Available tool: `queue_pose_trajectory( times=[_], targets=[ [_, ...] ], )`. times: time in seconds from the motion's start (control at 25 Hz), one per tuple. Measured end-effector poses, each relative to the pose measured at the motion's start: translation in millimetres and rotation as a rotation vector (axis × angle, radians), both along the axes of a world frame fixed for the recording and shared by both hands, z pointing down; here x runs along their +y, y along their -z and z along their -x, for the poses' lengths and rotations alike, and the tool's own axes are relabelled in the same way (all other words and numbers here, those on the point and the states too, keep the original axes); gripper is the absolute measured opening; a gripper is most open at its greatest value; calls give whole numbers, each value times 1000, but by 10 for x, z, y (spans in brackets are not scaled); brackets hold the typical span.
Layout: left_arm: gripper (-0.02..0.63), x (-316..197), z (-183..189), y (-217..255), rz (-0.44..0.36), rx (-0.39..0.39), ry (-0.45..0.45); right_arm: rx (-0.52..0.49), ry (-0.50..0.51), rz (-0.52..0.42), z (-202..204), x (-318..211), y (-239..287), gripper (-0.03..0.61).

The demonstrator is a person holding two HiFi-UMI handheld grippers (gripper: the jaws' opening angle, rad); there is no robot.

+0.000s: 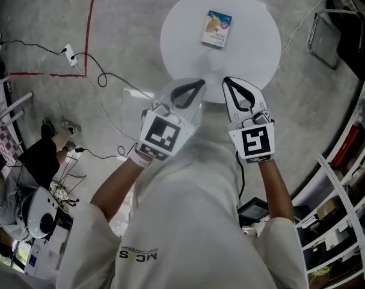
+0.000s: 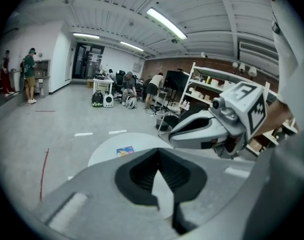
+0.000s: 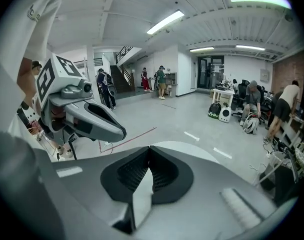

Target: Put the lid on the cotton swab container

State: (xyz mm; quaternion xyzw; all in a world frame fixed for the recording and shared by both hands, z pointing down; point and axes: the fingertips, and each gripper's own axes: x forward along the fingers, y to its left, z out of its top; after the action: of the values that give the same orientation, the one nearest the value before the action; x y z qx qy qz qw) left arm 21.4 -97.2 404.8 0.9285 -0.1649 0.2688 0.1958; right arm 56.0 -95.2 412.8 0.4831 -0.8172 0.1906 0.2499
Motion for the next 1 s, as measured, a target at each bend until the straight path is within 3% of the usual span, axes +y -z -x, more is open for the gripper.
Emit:
queue_pose_trajectory(
  times=[0.64,1.0],
  targets=[
    [-2,-198,46,-985,47,-60,76,4,24,111,32,-194,-1174,0],
    [-2,-178,40,-1317,78,-61,48,32,18,152,40,-256,-1669,0]
  ],
)
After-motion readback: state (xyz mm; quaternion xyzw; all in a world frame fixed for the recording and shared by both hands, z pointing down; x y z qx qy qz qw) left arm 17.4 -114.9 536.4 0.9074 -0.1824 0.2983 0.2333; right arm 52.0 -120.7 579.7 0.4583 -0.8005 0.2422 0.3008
